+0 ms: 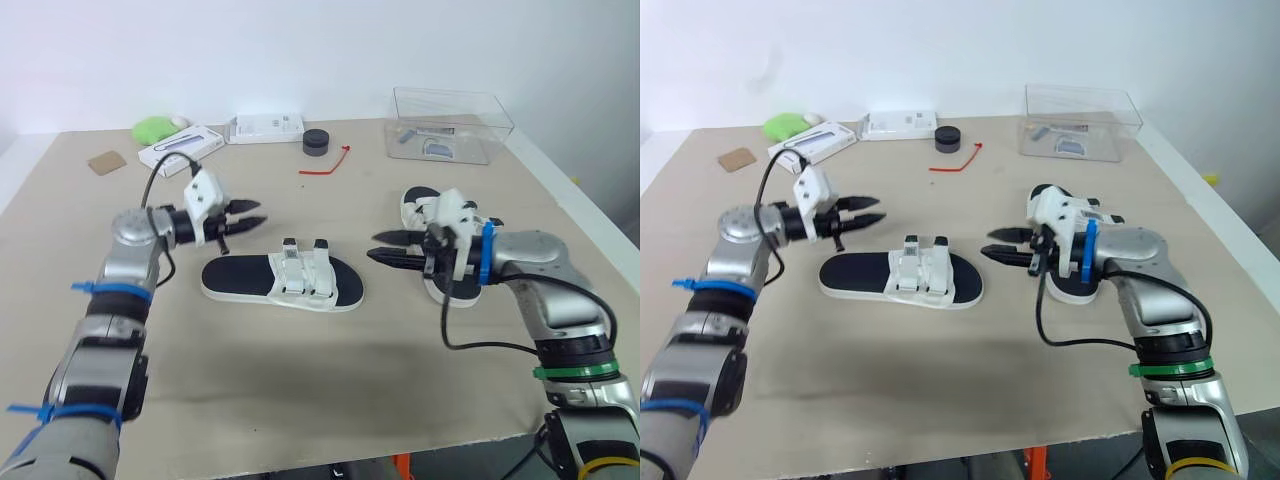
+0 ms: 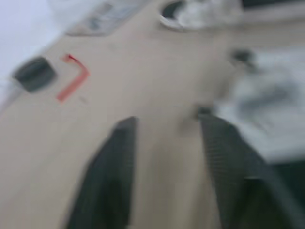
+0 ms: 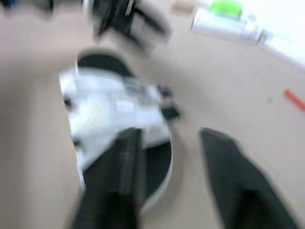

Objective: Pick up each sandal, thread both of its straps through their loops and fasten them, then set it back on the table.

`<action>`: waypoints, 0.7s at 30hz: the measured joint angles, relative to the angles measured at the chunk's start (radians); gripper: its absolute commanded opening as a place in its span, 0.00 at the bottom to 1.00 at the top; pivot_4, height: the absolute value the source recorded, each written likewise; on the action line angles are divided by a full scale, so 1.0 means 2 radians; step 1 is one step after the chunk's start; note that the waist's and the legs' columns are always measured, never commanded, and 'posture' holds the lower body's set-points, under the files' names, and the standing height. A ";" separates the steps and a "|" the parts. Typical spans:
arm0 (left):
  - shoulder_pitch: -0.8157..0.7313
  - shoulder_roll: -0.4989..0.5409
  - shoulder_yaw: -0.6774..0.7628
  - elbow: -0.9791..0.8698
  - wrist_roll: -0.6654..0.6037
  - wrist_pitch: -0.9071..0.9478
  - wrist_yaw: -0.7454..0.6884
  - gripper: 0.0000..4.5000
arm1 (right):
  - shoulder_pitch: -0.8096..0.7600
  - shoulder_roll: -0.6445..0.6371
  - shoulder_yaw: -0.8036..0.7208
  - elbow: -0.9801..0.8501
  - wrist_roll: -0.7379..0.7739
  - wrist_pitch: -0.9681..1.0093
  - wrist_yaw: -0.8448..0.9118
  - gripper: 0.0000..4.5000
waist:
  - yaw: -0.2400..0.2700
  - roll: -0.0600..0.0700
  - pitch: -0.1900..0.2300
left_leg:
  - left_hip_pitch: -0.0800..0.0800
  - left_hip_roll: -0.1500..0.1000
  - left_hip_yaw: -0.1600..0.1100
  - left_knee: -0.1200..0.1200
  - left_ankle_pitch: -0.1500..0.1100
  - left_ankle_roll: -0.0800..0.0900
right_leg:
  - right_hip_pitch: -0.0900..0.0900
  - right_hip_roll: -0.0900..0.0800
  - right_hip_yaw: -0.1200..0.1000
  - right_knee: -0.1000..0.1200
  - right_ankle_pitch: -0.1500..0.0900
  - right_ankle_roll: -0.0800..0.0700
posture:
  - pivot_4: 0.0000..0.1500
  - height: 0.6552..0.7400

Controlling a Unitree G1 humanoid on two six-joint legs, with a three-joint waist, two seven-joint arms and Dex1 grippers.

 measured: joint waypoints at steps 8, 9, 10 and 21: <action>0.013 0.008 -0.034 -0.012 0.001 -0.044 -0.074 0.99 | 0.020 0.000 -0.015 -0.015 0.045 0.006 0.005 1.00 | 0.001 0.000 0.000 | 0.000 -0.001 0.000 0.001 0.000 0.000 | 0.001 0.000 0.000 0.000 -0.002 0.004 | 1.00 1.00; 0.008 0.006 -0.039 -0.008 0.006 -0.053 -0.074 0.99 | 0.020 -0.003 -0.015 -0.015 0.045 0.003 0.005 1.00 | 0.001 0.000 0.000 | 0.000 -0.001 0.000 0.001 0.000 0.000 | 0.001 0.000 0.000 0.000 -0.002 0.004 | 1.00 1.00; 0.004 0.003 -0.042 -0.006 0.008 -0.059 -0.074 0.99 | 0.020 -0.005 -0.015 -0.015 0.045 0.000 0.007 1.00 | 0.001 0.000 0.000 | 0.000 -0.001 0.000 0.001 0.000 0.000 | 0.001 0.000 0.000 0.000 -0.002 0.004 | 1.00 1.00; -0.022 -0.058 -0.070 0.017 0.020 -0.075 -0.057 0.99 | 0.047 -0.007 -0.002 -0.033 0.043 -0.028 0.014 1.00 | 0.000 0.000 0.000 | 0.000 -0.001 0.000 0.001 0.000 0.000 | 0.001 0.000 0.000 0.000 -0.002 0.004 | 1.00 1.00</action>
